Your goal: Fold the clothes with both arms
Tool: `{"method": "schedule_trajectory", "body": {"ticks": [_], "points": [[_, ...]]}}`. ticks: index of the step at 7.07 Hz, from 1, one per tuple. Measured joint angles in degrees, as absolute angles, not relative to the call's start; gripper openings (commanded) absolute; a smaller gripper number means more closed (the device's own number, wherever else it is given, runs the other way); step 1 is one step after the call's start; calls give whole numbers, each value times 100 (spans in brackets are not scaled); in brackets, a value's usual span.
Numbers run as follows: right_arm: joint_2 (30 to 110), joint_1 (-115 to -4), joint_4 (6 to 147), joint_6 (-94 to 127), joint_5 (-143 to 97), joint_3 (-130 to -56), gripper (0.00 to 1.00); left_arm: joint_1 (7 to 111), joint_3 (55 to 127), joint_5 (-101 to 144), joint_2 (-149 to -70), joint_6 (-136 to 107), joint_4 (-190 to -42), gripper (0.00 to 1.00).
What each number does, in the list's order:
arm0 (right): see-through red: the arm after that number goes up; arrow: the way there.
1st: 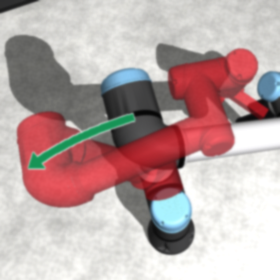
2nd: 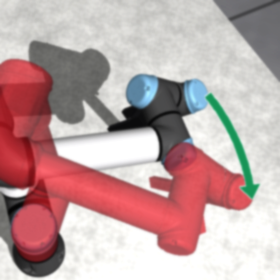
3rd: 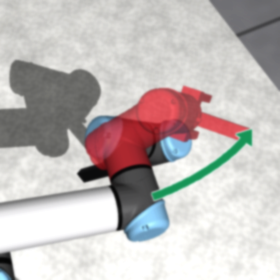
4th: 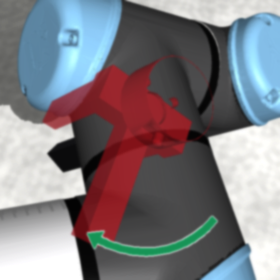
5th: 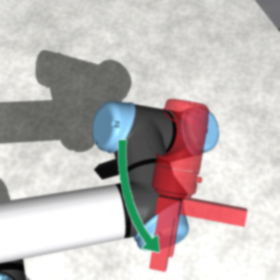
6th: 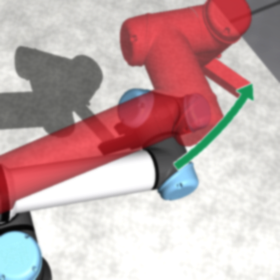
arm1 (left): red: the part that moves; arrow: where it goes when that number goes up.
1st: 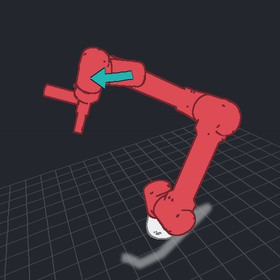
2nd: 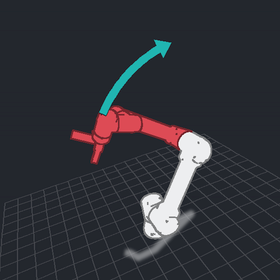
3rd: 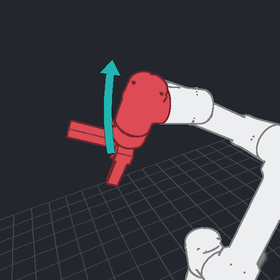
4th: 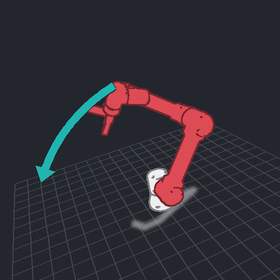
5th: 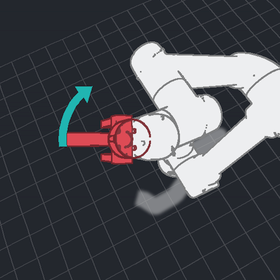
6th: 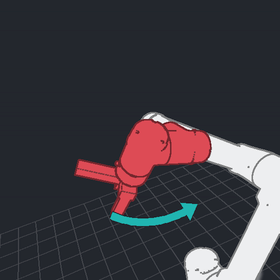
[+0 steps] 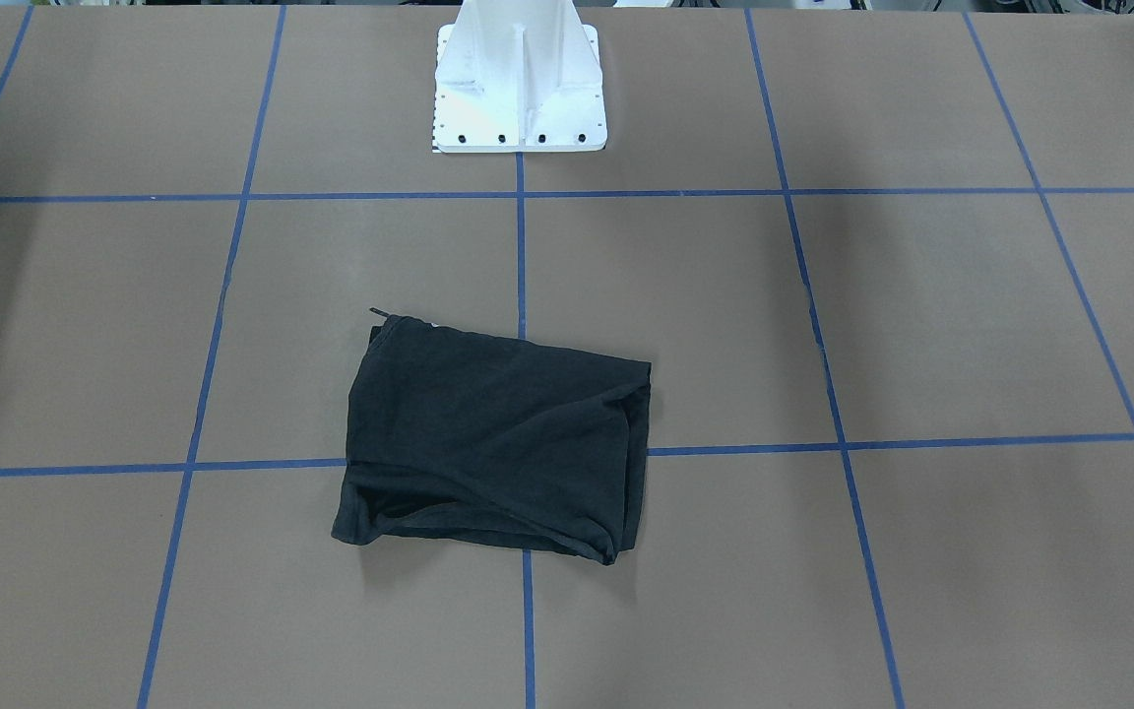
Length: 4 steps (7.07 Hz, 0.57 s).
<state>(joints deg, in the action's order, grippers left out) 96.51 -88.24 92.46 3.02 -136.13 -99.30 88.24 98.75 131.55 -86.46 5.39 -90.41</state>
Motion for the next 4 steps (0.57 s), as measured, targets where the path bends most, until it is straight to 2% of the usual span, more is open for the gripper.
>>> {"method": "schedule_trajectory", "body": {"ticks": [4], "points": [[9639,-8833,9252,385,-13606,-9899,100,8824,9898,13148,-8626,-20,-9058,100]]}}
